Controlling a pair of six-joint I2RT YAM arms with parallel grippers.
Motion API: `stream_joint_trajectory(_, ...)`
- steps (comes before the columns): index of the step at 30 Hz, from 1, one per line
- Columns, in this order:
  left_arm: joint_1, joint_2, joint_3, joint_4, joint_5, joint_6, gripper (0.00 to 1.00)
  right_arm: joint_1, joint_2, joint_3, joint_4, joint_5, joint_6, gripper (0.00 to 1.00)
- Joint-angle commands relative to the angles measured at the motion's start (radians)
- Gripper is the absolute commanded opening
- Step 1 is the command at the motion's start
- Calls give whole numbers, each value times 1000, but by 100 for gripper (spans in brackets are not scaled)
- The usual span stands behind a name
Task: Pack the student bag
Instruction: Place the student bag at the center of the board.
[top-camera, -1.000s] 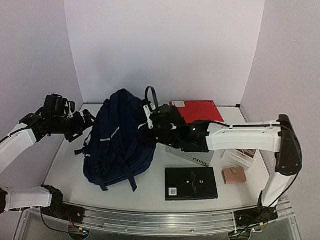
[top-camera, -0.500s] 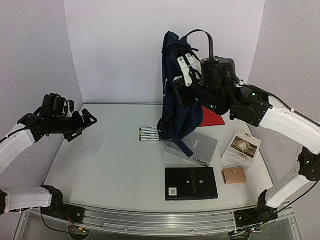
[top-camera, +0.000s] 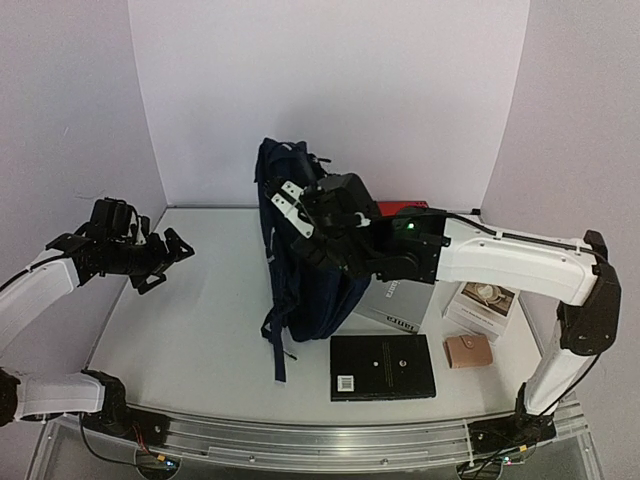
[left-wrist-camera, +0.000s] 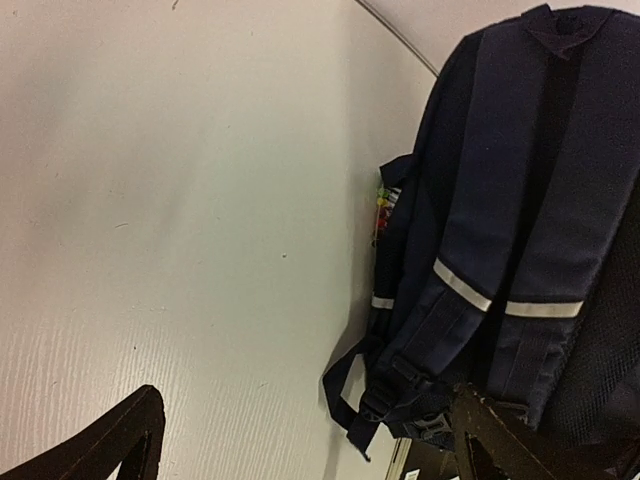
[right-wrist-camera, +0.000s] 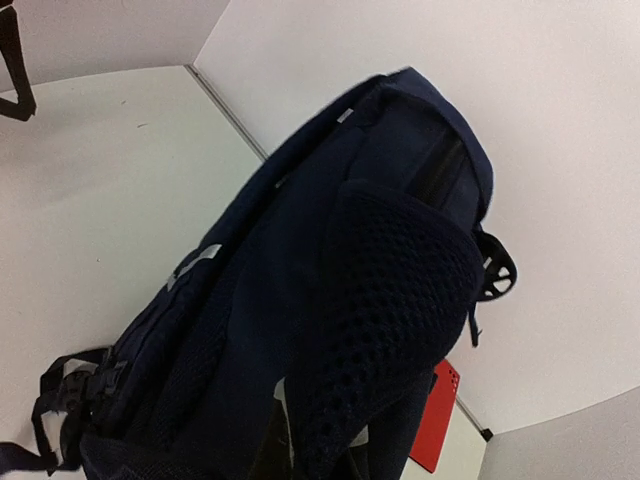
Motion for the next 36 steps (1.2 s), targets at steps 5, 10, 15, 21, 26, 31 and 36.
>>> stream_joint_trajectory(5,102,-29,-64,79,80,-30,100,89,30,40,102,-135,62,22)
stream_joint_trajectory(10,118,-78,-22,-28,-21,-33,100,109,46,40,106,-324,161,30)
stream_joint_trajectory(15,124,-156,109,-228,-202,-33,100,130,51,11,120,-535,244,34)
stream_joint_trajectory(21,124,-261,238,-375,-426,-20,100,169,70,-41,128,-688,295,38)
stream_joint_trajectory(26,124,-246,311,-415,-426,27,100,201,61,-90,128,-790,343,44)
stream_joint_trajectory(31,124,-208,274,-332,-276,62,100,209,1,-127,143,-894,452,71)
stream_joint_trajectory(36,124,-161,181,-262,-184,41,100,208,-66,-185,171,-725,652,93)
